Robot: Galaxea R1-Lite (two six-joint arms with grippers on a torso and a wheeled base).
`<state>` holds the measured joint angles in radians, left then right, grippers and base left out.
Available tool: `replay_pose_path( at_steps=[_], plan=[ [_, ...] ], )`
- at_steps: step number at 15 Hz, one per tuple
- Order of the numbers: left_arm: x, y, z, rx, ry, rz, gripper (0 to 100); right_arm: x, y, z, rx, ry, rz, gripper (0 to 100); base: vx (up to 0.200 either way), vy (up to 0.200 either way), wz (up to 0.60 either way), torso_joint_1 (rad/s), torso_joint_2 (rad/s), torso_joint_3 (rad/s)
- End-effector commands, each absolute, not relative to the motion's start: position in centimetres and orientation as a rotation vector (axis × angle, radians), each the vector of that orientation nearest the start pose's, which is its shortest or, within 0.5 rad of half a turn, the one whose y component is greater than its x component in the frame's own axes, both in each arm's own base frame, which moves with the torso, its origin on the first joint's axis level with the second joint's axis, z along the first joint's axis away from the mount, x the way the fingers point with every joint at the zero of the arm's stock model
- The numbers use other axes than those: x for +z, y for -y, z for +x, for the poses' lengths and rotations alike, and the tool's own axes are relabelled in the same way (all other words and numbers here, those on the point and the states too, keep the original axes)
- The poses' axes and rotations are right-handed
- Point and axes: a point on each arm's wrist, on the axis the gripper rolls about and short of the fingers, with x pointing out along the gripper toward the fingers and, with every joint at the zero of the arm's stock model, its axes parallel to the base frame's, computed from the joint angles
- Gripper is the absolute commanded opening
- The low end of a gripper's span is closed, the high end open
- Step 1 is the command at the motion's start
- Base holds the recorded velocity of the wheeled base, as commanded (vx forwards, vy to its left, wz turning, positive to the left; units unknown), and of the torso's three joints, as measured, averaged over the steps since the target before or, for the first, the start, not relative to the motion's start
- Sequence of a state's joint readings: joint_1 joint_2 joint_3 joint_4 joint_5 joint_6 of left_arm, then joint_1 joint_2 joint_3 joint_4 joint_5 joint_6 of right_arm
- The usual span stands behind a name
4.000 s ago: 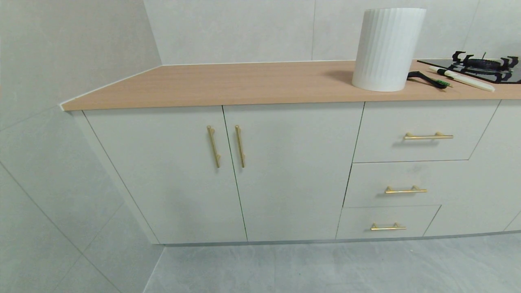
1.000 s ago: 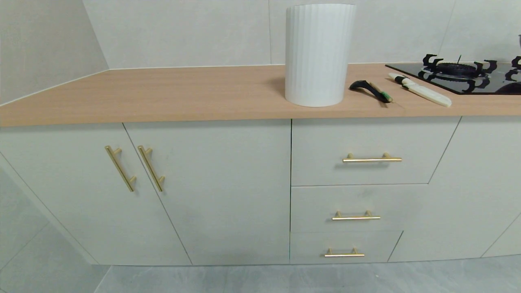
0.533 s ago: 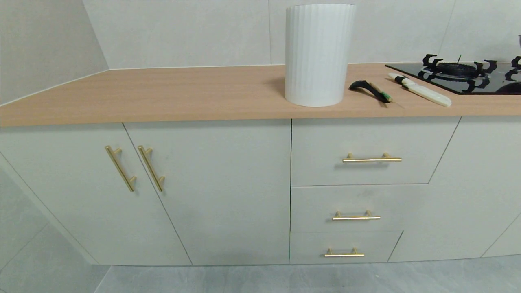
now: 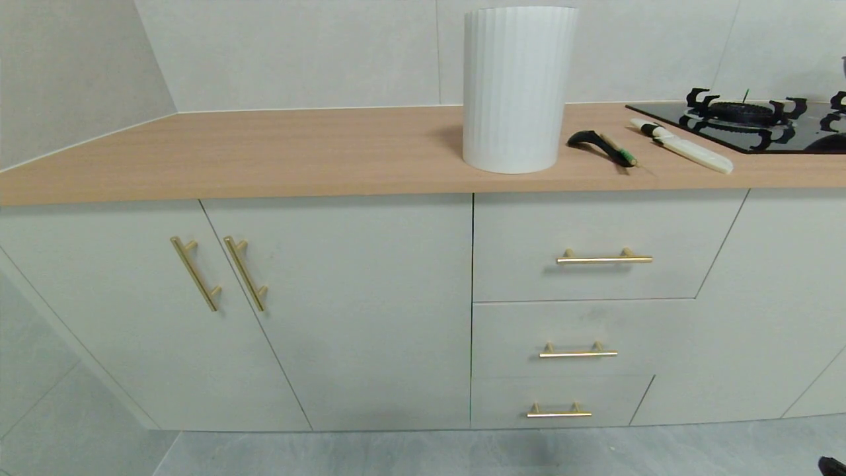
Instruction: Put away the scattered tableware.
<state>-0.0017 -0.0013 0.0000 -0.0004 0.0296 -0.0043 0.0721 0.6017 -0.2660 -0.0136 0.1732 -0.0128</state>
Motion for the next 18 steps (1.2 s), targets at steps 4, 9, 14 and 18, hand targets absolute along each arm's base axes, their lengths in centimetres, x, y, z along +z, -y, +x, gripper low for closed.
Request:
replay_pose_path(
  at_steps=[4, 9, 14, 18],
  plan=[
    [7.6, -0.1, -2.3, 0.029, 0.002, -0.005, 100, 14.7, -2.1, 12.3, 0.308, -0.565, -0.001, 100, 0.0, 0.0, 0.0, 0.0, 0.0, 0.0],
    [7.5, -0.1, -2.3, 0.028, 0.0, -0.005, 100, 13.9, -3.5, 19.0, 0.324, -0.615, -0.008, 100, 0.0, 0.0, 0.0, 0.0, 0.0, 0.0],
    [7.6, -0.1, -2.3, 0.029, 0.002, -0.005, 100, 11.6, -4.9, 24.7, 0.329, -0.703, -0.015, 100, 0.0, 0.0, 0.0, 0.0, 0.0, 0.0],
    [7.5, -0.1, -2.3, 0.029, 0.0, -0.005, 100, 8.9, -5.4, 28.2, 0.323, -0.71, -0.017, 100, 0.0, 0.0, 0.0, 0.0, 0.0, 0.0]
  ],
)
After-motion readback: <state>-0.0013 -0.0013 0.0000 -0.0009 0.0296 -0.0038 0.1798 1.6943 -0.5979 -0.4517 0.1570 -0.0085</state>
